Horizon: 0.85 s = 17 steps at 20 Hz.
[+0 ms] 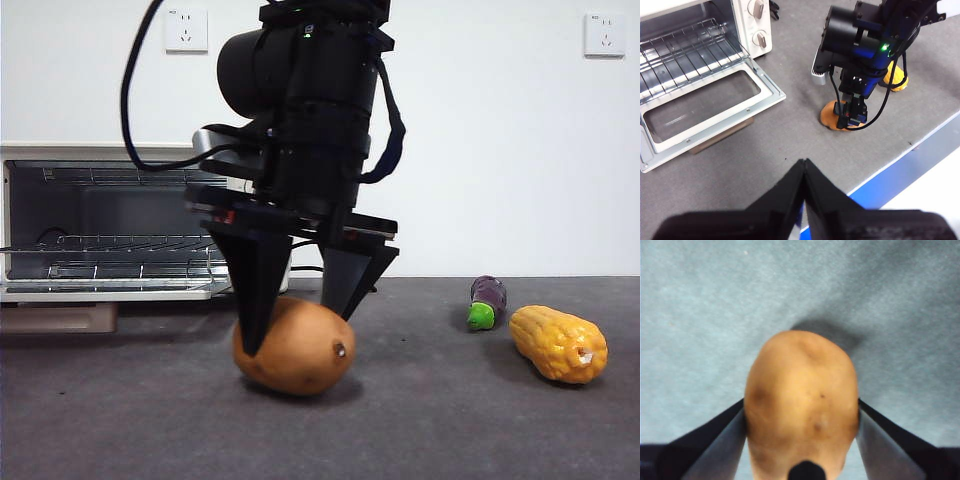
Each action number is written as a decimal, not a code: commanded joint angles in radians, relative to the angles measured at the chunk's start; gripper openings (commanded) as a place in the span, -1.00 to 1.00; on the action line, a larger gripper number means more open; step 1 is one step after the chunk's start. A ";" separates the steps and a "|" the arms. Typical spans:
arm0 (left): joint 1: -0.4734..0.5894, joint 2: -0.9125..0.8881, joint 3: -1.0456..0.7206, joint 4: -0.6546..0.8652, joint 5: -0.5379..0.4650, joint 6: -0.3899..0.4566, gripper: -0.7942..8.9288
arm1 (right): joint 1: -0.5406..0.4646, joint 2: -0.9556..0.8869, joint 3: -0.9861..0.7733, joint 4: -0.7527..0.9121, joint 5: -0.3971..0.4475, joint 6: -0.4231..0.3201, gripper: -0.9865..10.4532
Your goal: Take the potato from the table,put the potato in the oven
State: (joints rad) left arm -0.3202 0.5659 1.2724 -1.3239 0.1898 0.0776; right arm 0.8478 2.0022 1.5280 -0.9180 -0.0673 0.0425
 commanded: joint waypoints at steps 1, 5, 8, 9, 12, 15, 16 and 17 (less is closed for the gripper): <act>-0.002 -0.015 -0.002 0.004 0.000 -0.007 -0.85 | 0.012 0.000 0.023 -0.014 -0.012 0.047 -0.85; -0.002 -0.039 -0.001 0.004 0.000 -0.001 -0.85 | 0.019 -0.004 0.217 -0.082 -0.012 0.115 -0.85; -0.002 -0.059 -0.001 0.004 -0.035 0.019 -0.85 | 0.024 -0.004 0.359 0.007 -0.011 0.109 -0.85; -0.002 -0.065 -0.001 0.004 -0.050 0.031 -0.85 | 0.024 -0.004 0.379 0.073 -0.013 0.111 -0.85; -0.002 -0.075 -0.001 0.004 -0.068 0.039 -0.85 | 0.024 0.002 0.387 0.229 -0.043 0.116 -0.85; -0.002 -0.075 -0.001 0.004 -0.085 0.038 -0.85 | 0.035 0.052 0.387 0.318 -0.051 0.132 -0.85; -0.002 -0.075 -0.001 0.004 -0.086 0.038 -0.85 | 0.036 0.078 0.389 0.369 -0.054 0.153 -0.85; -0.002 -0.075 -0.001 0.004 -0.086 0.031 -0.85 | 0.036 0.103 0.395 0.405 -0.056 0.172 -0.85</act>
State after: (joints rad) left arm -0.3202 0.4961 1.2724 -1.3239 0.1074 0.1043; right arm 0.8799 2.0800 1.9259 -0.5129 -0.1211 0.1879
